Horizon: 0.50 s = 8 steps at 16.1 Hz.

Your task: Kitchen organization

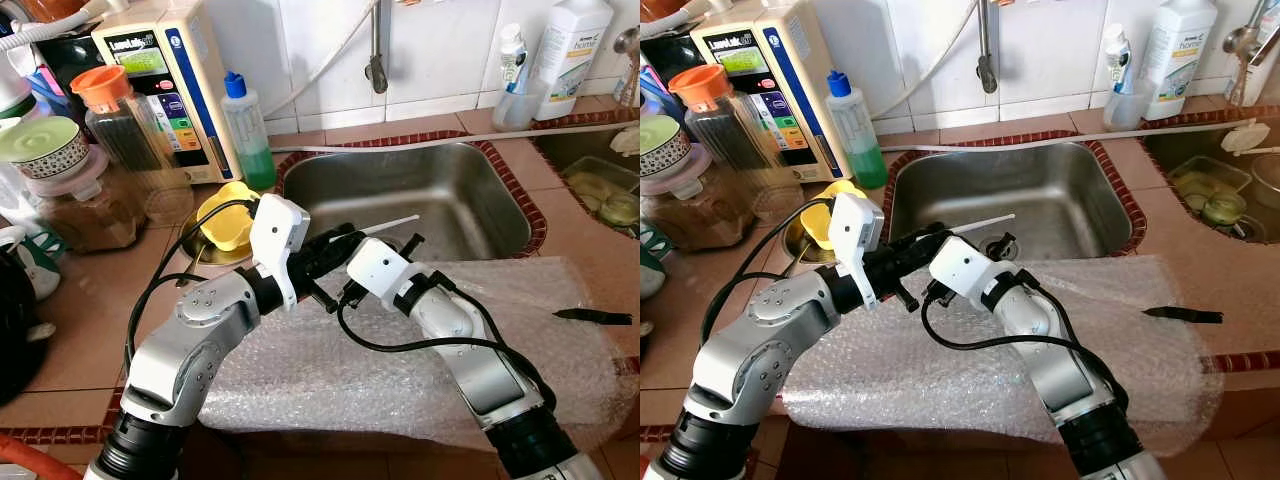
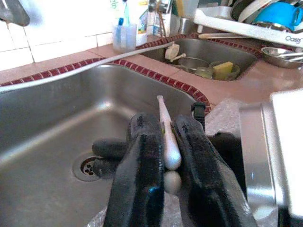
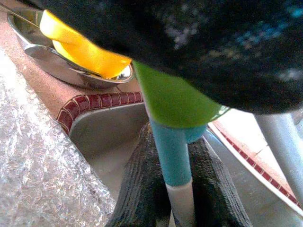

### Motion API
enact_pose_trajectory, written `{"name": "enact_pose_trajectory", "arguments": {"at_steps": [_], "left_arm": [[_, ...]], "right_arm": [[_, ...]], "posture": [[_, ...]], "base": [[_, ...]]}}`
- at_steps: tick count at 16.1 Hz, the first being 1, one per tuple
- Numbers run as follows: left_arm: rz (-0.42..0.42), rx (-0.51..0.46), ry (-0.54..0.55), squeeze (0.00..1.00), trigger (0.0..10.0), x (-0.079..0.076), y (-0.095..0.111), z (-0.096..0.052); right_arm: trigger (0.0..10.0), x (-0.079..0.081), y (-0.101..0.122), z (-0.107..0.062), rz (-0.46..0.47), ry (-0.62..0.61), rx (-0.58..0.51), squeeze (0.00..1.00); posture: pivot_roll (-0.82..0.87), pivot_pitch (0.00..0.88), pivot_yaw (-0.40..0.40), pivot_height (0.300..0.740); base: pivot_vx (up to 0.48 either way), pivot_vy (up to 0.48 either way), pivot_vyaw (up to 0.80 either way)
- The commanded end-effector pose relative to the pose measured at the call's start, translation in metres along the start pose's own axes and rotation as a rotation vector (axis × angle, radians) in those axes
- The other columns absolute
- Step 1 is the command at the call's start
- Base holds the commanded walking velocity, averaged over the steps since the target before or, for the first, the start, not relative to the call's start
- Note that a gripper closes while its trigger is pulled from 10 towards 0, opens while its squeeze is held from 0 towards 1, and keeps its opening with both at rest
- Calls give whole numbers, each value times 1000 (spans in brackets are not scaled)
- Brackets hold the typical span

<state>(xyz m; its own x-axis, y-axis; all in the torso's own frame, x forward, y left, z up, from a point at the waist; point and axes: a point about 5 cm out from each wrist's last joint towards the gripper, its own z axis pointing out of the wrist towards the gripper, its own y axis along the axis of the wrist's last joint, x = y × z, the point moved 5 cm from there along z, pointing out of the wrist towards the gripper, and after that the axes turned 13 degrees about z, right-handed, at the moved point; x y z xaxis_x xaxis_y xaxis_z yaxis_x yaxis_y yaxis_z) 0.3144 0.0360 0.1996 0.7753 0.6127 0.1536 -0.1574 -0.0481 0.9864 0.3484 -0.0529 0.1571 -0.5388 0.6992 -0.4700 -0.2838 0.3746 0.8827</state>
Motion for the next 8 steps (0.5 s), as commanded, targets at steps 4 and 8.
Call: {"name": "enact_pose_trajectory", "arguments": {"at_steps": [4,8], "left_arm": [[33,-16,82,1000,10000,19,6,-6],[28,-38,103,1000,10000,22,8,-8]], "right_arm": [[0,4,4,-2,-9,20,-10,0],[0,3,2,-1,-27,33,-5,0]], "posture": [[-299,79,181,740],[-293,76,172,740]], "base": [[0,0,0],[0,0,0]]}}
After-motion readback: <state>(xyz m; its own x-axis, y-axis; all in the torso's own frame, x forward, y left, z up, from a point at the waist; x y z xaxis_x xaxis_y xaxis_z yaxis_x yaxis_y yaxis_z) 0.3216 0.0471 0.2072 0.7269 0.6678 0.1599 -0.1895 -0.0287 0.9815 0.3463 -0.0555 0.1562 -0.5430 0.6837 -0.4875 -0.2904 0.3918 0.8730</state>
